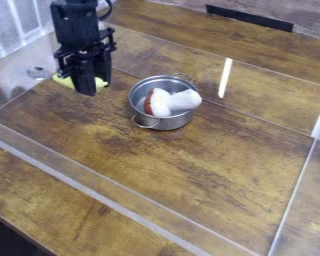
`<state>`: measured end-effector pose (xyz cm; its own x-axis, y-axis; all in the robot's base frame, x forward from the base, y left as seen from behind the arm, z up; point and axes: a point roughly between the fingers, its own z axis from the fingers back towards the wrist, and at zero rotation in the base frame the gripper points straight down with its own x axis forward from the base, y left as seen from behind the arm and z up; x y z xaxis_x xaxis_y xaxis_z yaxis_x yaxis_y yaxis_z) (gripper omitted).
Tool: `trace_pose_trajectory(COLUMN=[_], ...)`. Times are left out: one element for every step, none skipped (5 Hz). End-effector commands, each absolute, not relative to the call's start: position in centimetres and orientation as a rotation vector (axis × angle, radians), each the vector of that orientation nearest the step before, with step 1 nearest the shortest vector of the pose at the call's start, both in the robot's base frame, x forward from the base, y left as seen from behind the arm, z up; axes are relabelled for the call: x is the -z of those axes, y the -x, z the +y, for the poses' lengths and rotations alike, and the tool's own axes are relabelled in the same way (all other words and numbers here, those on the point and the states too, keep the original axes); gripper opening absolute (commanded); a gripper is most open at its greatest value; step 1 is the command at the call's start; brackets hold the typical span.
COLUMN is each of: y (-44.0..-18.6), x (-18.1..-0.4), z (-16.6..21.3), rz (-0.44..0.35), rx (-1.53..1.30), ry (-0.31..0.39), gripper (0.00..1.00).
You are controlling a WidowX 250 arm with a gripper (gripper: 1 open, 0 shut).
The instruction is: Move the green spoon to the left
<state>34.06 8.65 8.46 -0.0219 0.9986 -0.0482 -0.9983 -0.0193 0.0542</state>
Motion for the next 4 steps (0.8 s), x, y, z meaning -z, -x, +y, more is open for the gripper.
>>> trace_pose_trajectory(y=[-34.6,-35.2,-35.9,-36.4], x=[-10.7,-10.2,-9.8,-9.9], z=[9.9,10.0,10.1,10.6], rz=[0.026,0.028,0.032,0.034], rx=[-1.577,-1.513,-1.442,-1.428], ry=[0.021,0.017,0.016,0.014], gripper=[0.0,0.0,0.0,0.0])
